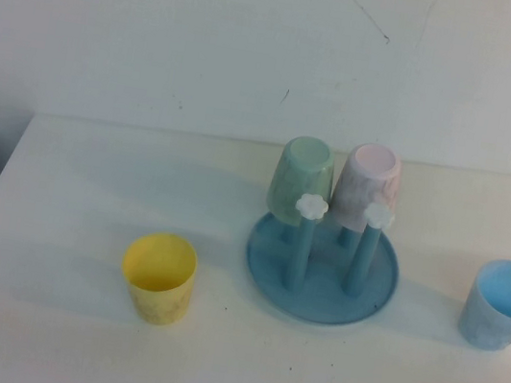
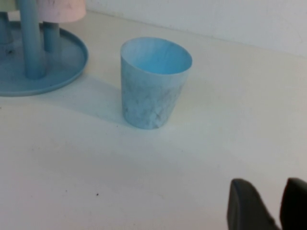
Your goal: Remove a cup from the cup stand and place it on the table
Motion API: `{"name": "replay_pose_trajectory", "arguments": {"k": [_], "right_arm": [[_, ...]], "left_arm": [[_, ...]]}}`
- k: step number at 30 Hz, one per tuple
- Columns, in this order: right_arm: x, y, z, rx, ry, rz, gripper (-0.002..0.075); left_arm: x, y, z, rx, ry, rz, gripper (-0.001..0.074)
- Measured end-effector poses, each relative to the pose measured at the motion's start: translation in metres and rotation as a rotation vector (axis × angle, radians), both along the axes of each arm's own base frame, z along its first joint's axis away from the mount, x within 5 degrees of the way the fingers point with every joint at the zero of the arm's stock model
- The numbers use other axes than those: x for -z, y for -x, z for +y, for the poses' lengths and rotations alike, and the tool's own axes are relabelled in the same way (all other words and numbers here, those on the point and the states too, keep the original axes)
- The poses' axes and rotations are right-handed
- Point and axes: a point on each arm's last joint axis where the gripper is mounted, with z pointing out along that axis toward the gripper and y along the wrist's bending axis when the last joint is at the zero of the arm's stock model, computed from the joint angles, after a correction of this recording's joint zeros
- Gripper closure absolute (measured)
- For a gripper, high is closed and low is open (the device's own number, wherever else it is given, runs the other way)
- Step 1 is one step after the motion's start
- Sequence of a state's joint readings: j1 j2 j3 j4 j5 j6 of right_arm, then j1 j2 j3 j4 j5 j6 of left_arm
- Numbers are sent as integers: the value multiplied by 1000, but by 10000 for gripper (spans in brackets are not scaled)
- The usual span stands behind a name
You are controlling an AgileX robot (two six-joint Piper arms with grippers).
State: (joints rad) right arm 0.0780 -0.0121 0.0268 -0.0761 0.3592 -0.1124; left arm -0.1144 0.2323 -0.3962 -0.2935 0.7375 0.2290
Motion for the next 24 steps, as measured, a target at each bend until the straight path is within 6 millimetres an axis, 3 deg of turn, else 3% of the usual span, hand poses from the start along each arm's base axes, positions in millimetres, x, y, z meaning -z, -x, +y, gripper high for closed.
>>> {"name": "replay_pose_trajectory", "arguments": {"k": [12, 20, 24], "right_arm": [[0, 0, 0, 0, 0, 0, 560], [0, 0, 0, 0, 1, 0, 560], [0, 0, 0, 0, 1, 0, 560]], "left_arm": [[6, -2, 4, -27, -56, -35, 737], [34, -2, 17, -156, -151, -363, 737], [55, -4, 19, -203, -144, -411, 737]]}}
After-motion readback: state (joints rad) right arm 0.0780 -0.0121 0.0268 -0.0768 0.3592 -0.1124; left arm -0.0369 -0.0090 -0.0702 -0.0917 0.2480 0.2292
